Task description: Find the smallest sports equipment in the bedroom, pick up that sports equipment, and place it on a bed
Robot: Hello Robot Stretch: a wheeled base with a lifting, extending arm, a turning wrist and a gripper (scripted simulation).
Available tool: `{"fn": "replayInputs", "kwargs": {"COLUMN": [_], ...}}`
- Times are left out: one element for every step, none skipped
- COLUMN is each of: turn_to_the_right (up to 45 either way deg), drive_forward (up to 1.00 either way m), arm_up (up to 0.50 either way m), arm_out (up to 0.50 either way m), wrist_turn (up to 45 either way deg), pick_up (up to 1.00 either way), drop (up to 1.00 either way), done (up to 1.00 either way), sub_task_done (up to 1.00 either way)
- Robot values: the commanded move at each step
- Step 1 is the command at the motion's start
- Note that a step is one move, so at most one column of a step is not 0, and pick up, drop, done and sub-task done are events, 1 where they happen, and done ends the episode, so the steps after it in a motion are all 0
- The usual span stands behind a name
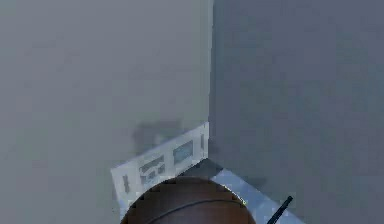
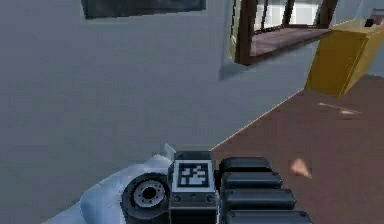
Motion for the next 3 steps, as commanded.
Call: {"fn": "replayInputs", "kwargs": {"turn_to_the_right": [-39.0, 0.0, 0.0], "drive_forward": [0.0, 0.0, 0.0], "arm_up": [0.0, 0.0, 0.0], "arm_out": [0.0, 0.2, 0.0], "wrist_turn": [0.0, 0.0, 45.0], "pick_up": [0.0, 0.0, 0.0], "drop": [0.0, 0.0, 0.0], "done": [0.0, 0.0, 0.0], "sub_task_done": [0.0, 0.0, 0.0]}}
